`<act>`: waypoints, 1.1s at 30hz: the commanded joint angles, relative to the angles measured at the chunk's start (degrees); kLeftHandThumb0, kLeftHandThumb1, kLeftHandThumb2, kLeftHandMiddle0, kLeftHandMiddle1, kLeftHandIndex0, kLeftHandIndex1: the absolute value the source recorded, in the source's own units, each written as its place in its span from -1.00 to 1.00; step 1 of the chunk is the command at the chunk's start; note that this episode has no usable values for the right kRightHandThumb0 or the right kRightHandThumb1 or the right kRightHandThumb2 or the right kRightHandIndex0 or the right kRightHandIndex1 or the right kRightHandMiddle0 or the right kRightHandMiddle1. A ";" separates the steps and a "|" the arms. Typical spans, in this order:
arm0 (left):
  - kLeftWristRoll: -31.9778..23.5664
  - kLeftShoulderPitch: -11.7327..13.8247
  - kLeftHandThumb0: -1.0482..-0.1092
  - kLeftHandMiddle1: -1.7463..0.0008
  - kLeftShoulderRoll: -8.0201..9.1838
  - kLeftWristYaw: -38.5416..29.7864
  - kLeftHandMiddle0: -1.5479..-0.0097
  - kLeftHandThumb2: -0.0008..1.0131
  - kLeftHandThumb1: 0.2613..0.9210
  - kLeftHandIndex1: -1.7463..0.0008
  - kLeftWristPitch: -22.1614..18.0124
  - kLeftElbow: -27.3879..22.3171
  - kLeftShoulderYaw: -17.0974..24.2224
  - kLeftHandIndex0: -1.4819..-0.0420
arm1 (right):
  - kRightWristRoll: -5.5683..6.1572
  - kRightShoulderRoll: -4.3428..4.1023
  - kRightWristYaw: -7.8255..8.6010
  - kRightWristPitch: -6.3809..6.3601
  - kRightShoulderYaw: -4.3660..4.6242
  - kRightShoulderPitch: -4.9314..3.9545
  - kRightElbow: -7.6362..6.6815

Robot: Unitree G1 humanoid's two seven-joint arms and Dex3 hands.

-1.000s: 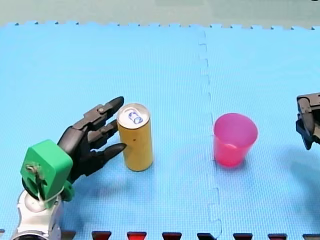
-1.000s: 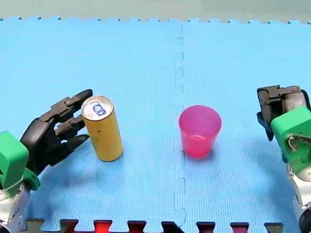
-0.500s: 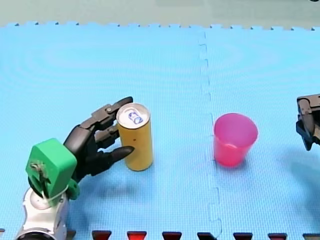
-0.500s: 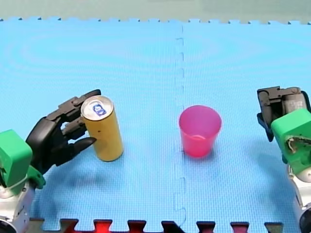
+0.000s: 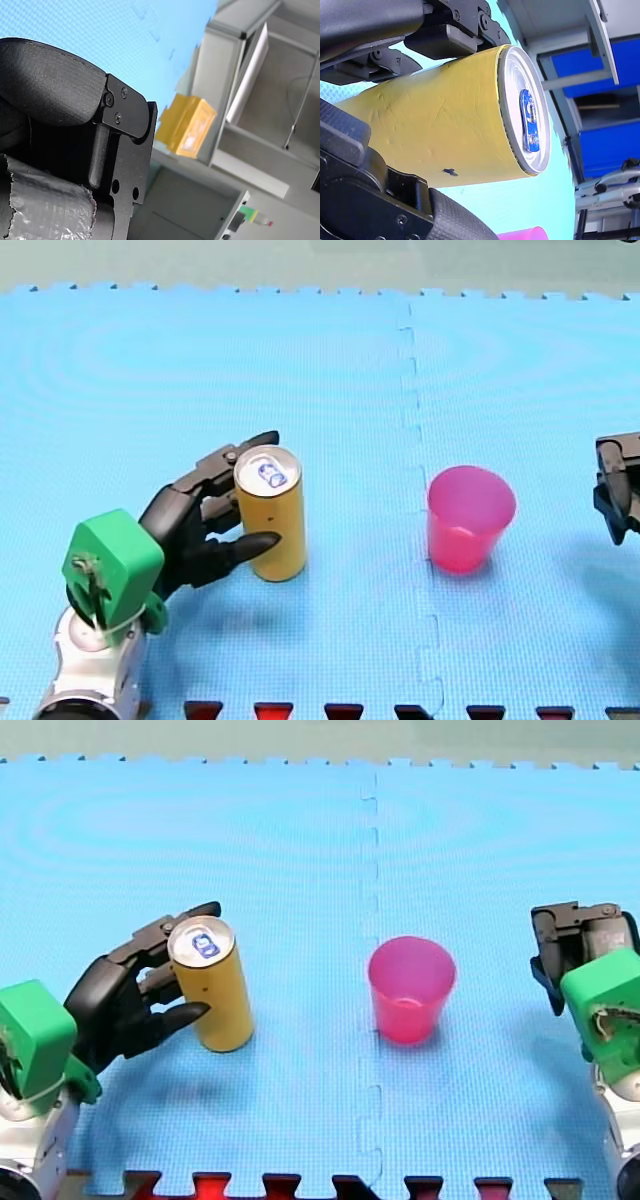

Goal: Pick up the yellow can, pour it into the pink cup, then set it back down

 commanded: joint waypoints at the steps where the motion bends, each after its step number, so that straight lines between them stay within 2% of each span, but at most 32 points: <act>1: -0.04 0.13 -1.00 1.00 0.17 -0.17 0.38 -0.99 0.46 1.00 0.08 -0.43 -0.15 0.50 | 0.38 -0.10 0.17 -0.32 -0.22 0.26 -0.48; 9: 0.11 0.21 -0.99 1.00 0.15 -0.21 0.40 -1.00 0.46 1.00 0.25 -0.81 -0.60 0.51 | 0.63 -0.17 0.67 -0.41 -0.38 0.75 -1.11; 33: 1.43 -0.25 -1.00 1.00 0.80 1.84 0.40 -0.98 0.59 1.00 -0.40 -0.71 -1.43 0.51 | 1.07 -0.71 1.79 -0.43 -0.59 1.21 -1.99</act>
